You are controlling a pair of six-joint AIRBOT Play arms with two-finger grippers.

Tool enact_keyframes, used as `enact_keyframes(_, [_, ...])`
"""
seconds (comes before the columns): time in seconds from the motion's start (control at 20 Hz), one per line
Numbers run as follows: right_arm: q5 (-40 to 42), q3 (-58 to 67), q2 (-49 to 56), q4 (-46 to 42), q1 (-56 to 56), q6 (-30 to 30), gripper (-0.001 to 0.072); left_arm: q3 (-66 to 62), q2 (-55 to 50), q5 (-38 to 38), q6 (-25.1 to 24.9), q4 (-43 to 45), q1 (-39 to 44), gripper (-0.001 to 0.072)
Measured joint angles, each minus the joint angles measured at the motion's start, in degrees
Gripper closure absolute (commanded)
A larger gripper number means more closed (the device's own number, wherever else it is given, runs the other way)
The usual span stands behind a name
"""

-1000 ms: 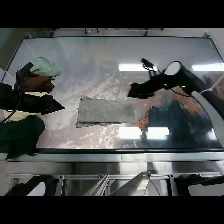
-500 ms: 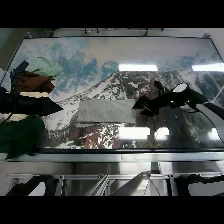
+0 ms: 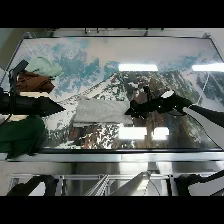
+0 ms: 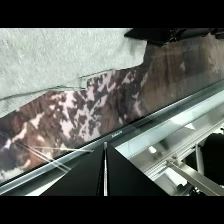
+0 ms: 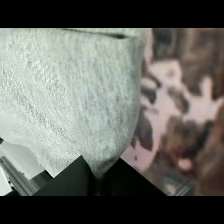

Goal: Fold the shirts.

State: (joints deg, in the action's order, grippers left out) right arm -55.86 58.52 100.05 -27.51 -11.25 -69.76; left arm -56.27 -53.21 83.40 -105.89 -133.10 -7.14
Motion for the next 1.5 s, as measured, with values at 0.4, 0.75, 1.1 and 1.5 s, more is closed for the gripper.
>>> enact_keyframes(0.4, [-0.07,3.98,-9.22,-11.87,12.94,-5.9,0.0698,-0.02,0.0,0.13,-0.02,-0.44,0.0,0.0693])
enact_keyframes(0.75, [-3.69,6.64,-15.72,-31.21,53.46,-14.91,0.0698,-0.02,0.0,-0.26,-0.2,-0.46,0.0,0.0693])
enact_keyframes(1.1, [-6.25,2.14,-16.26,-44.54,84.02,-14.67,0.0698,-0.02,0.0,-0.79,-0.17,-0.44,0.0,0.0693])
enact_keyframes(1.5, [-10.73,0.33,-16.72,-48.5,96.02,-14.27,0.0046,-0.02,0.0,-0.9,-0.02,-0.44,0.0,0.0693])
